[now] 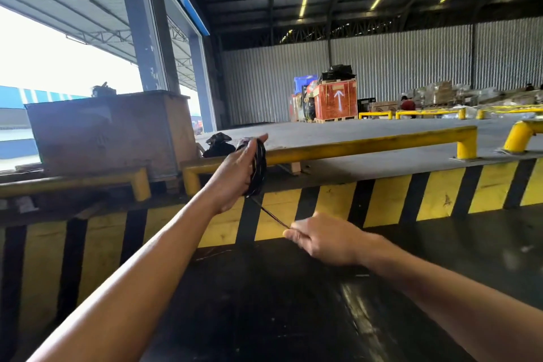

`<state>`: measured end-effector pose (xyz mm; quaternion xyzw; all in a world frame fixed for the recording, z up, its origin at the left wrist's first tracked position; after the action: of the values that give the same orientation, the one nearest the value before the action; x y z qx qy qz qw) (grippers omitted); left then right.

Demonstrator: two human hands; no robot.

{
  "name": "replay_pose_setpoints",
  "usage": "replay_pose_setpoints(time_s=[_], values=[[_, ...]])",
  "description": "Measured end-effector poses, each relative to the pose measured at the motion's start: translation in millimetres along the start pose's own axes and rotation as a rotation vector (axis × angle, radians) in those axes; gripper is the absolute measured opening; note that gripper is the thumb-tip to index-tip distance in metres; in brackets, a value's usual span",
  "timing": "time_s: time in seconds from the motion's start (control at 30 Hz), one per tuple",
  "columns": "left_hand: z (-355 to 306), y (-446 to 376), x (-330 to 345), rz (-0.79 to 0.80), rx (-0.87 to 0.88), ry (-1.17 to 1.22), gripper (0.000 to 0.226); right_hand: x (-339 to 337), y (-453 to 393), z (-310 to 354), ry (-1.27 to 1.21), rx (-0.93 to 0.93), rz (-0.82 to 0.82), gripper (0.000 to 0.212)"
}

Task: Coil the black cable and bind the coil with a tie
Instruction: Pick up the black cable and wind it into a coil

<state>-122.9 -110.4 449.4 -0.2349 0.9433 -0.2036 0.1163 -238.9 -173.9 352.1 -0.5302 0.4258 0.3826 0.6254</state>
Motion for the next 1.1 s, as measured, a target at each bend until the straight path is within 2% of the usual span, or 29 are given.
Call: replay_pose_setpoints(time_s=[0.1,0.17,0.23,0.33,0.4,0.43,0.5,0.57,0.67,0.73,0.8,0.87,0.9,0.97,1.03,1.1], values=[[28.1,9.0,-18.5,-0.071,-0.054,-0.556,0.042,-47.9,-3.8,-4.3,0.119,-0.018,-0.121,0.034],[49.7,15.7,-19.0,0.045,-0.183,-0.7,0.048,-79.2,-7.7,-11.0,0.117,-0.035,-0.217,0.033],[62.1,28.9,-7.0,0.214,-0.331,-0.685,0.051,-100.7,-11.7,-18.1,0.156,-0.044,-0.287,0.029],[58.9,54.2,28.4,0.437,-0.485,-0.359,0.033,-118.3,-12.9,-35.0,0.195,0.033,-0.442,0.032],[47.2,64.0,48.0,0.558,-0.521,-0.085,0.034,-113.3,-9.3,-43.8,0.138,0.1,-0.533,0.036],[38.6,67.7,57.8,0.618,-0.54,0.11,0.041,-103.1,-8.3,-46.8,0.1,0.131,-0.533,0.037],[13.5,69.8,73.4,0.718,-0.521,0.472,0.051,-68.4,-8.7,-47.0,0.031,0.176,-0.433,0.032],[-8.2,57.4,76.4,0.681,-0.397,0.678,0.051,-29.5,-7.8,-32.1,-0.03,0.157,-0.321,0.031],[-22.6,32.5,62.1,0.431,-0.195,0.751,0.049,8.6,-1.5,10.5,-0.155,0.056,-0.242,0.037],[-15.8,19.9,40.0,0.205,-0.098,0.515,0.045,17.3,0.2,33.9,-0.101,-0.021,-0.197,0.031],[-6.2,17.6,19.2,0.03,-0.052,0.1,0.041,14.8,-0.1,41.1,0.027,-0.08,-0.137,0.026],[2.5,19.0,2.5,-0.053,-0.033,-0.353,0.04,2.7,-0.5,33.2,0.12,-0.101,-0.092,0.023],[8.7,19.6,-2.6,-0.036,-0.024,-0.55,0.045,-7.2,-0.3,25.8,0.155,-0.098,-0.095,0.025],[27.6,22.2,-7.9,0.081,-0.073,-0.775,0.055,-30.1,0.7,10.3,0.224,-0.098,-0.139,0.029],[46.8,29.3,-11.6,0.174,-0.217,-0.802,0.059,-53.7,0.0,-5.2,0.257,-0.092,-0.203,0.028],[58.3,41.5,-3.1,0.258,-0.341,-0.672,0.047,-74.3,-2.2,-14.7,0.265,-0.103,-0.283,0.028]])
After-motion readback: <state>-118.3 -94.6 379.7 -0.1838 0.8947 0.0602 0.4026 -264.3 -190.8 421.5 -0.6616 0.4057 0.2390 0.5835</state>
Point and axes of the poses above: each hand's wrist, its own y-axis away from the middle knuckle, its own x-axis out of the palm, z = x × y, the point moved 8 cm from there along -y, towards the middle knuckle, and after that the axes turned 10 degrees about y, right-handed, at the moved point
